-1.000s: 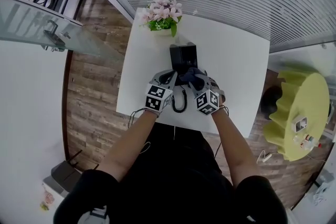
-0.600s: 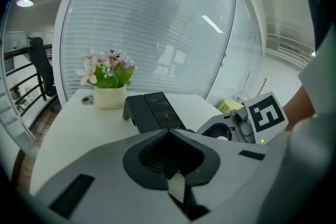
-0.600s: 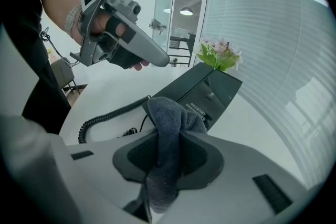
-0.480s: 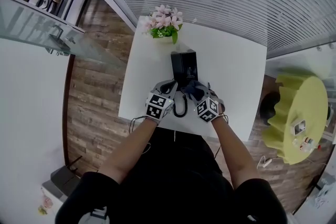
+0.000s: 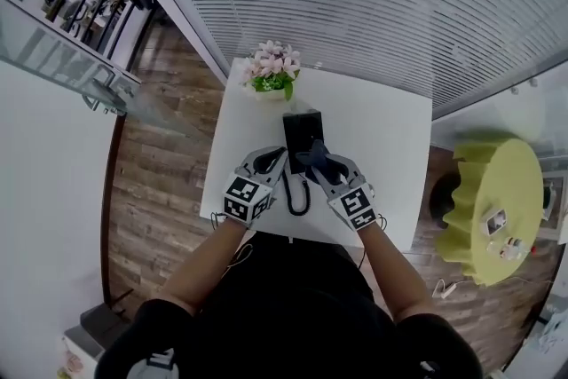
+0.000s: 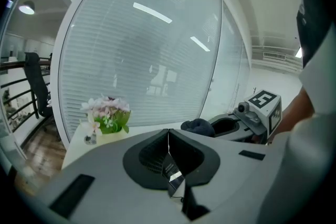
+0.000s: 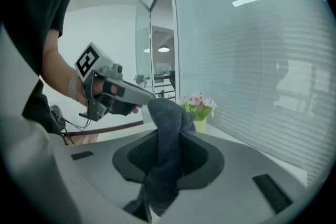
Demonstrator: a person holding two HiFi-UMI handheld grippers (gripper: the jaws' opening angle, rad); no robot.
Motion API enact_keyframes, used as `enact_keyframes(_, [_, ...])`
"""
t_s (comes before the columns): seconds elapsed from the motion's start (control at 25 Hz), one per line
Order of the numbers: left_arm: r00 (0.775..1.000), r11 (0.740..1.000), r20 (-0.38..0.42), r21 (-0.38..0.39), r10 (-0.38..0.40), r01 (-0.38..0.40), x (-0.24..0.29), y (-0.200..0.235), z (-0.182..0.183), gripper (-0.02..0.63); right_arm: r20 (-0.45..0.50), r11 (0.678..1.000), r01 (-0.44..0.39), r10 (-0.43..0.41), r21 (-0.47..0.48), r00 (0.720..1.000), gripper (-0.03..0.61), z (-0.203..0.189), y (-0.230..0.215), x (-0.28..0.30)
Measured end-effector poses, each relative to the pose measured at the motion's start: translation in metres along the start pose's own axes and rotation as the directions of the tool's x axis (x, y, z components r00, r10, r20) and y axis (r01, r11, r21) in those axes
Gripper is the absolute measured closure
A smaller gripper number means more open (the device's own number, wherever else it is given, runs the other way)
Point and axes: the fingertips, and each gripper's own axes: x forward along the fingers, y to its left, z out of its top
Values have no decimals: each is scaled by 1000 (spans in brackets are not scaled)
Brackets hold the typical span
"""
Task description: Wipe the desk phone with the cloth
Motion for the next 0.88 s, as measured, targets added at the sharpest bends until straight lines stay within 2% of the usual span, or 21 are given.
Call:
enact_keyframes(0.2, [990,994,123,93,-69,58,-28,-29,68,603,164,999,37,-38,9,986,469,85,-3,-37])
enact_keyframes(0.4, [971,977,194,186,-138,102,-55,-63,121,603,280,998,60,-58,2,958,469,146,-2,-66])
enact_keyframes(0.68, [955,960,230,250,-187,128,-76,-83,163,603,377,998,66,-56,-14,925,469,195,8,-95])
enact_keyframes(0.88, [955,961,232,245,-186,127,-84,-82,167,603,393,997,69,-52,-29,918,469,208,11,-101])
